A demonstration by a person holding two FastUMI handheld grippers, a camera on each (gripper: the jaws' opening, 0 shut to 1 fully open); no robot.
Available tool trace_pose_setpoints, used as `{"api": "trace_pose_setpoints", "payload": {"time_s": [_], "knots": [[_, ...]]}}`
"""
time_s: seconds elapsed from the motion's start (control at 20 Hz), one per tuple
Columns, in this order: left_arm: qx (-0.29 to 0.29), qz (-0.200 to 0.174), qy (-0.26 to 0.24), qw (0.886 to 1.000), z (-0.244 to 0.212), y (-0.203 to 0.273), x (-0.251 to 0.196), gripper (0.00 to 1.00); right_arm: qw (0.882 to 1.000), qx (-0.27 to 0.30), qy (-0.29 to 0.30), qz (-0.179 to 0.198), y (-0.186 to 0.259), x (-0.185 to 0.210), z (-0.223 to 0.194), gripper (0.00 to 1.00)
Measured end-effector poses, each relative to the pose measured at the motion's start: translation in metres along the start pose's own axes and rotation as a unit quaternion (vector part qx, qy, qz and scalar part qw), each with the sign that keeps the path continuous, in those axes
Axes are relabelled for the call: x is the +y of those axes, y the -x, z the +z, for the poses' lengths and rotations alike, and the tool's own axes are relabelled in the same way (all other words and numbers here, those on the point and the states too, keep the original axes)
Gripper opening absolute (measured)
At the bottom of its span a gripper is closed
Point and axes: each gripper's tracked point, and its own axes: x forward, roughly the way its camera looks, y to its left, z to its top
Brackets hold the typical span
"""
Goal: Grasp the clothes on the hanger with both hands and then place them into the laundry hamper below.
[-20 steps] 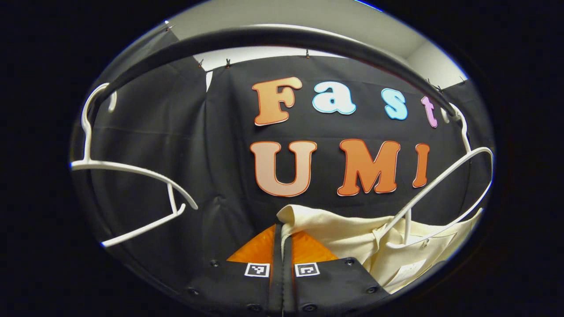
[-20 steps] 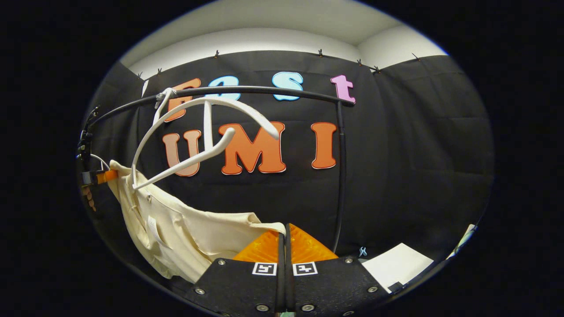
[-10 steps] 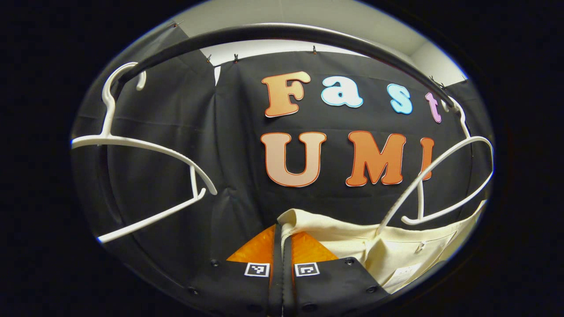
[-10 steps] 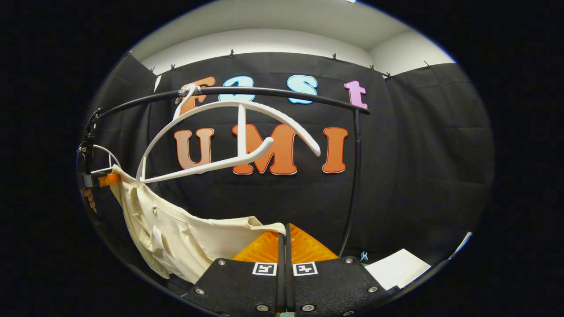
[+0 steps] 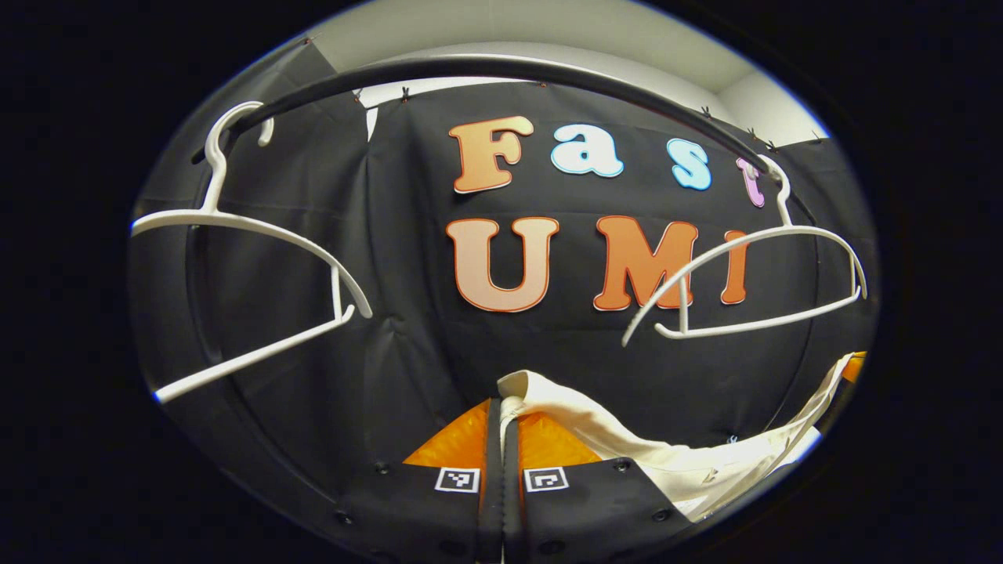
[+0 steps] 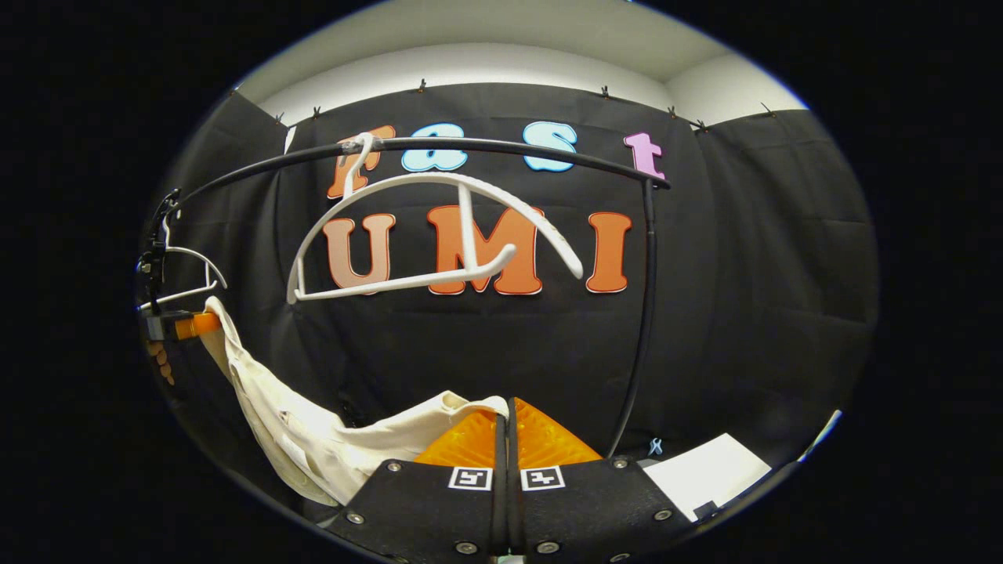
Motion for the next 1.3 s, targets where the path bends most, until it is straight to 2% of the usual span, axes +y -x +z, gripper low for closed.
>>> {"api": "trace_pose_setpoints", "payload": {"time_s": [0.45, 0.8, 1.3], "knots": [[0.054, -0.053, 0.024, 0.997, -0.049, 0.018, -0.049, 0.07, 0.999, 0.03, -0.006, 0.028, 0.006, 0.03, -0.03, 0.0], [0.102, -0.094, 0.025, 0.99, -0.087, 0.02, -0.089, 0.07, 0.997, 0.058, -0.004, 0.051, 0.005, 0.058, -0.055, 0.0], [0.161, -0.132, 0.023, 0.978, -0.14, 0.029, -0.128, 0.07, 0.991, 0.12, -0.004, 0.066, 0.001, 0.081, -0.11, 0.0]]}}
